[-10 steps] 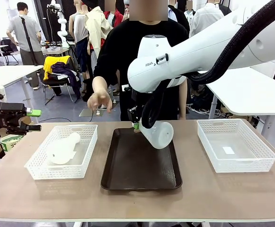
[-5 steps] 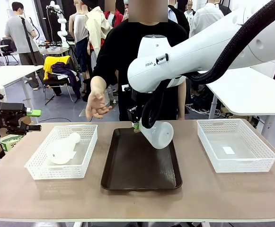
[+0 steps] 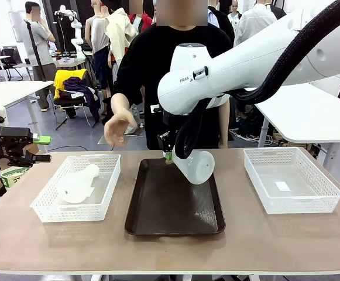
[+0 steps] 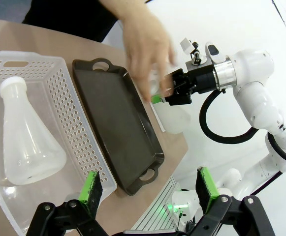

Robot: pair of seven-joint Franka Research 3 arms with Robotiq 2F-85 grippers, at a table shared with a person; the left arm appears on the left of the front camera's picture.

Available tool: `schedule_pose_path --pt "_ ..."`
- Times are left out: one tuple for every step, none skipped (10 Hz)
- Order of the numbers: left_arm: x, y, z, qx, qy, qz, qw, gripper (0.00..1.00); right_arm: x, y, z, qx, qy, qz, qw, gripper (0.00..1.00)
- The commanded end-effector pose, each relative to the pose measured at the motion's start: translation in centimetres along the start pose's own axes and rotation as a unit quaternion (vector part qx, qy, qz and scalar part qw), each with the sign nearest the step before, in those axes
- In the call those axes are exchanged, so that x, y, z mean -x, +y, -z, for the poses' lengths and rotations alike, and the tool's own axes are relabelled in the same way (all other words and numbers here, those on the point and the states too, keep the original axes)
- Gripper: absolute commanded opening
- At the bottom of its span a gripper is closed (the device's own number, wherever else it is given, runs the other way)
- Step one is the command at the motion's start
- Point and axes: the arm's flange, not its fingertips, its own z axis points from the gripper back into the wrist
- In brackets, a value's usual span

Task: Prepare the laboratory tools.
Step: Place the picked Big flask upright in the Handle tray as instructed by the person.

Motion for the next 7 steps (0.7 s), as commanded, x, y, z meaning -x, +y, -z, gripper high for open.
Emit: schedule_pose_path --pt "-0.04 -0.03 -0.18 0.007 -0.002 0.002 1.0 1.0 0.07 -0.05 -0.01 0.004 0.003 -0.002 1.0 0.0" --pt "-0.04 -0.03 -0.18 0.007 -0.002 0.002 1.0 1.0 0.07 -0.05 -0.01 0.004 0.003 -0.002 1.0 0.0" --pt "-0.04 -0.03 -0.18 0.007 -0.002 0.002 1.0 1.0 0.07 -0.05 -0.01 0.004 0.003 -0.002 1.0 0.0" --pt "-0.04 -0.03 -0.18 0.007 -0.002 0.002 1.0 1.0 0.07 -0.05 -0.01 0.004 0.003 -0.002 1.0 0.0" --pt "-0.04 -0.03 -0.18 0.007 -0.002 0.002 1.0 1.0 0.07 -0.05 -0.01 0.004 0.003 -0.002 1.0 0.0" --pt "-0.04 -0.03 -0.18 0.007 -0.002 0.002 1.0 1.0 0.07 -0.05 -0.01 0.004 0.003 -0.002 1.0 0.0" --pt "-0.04 -0.03 -0.18 0.007 -0.002 0.002 1.0 1.0 0.07 -0.05 -0.01 0.004 0.003 -0.002 1.0 0.0"
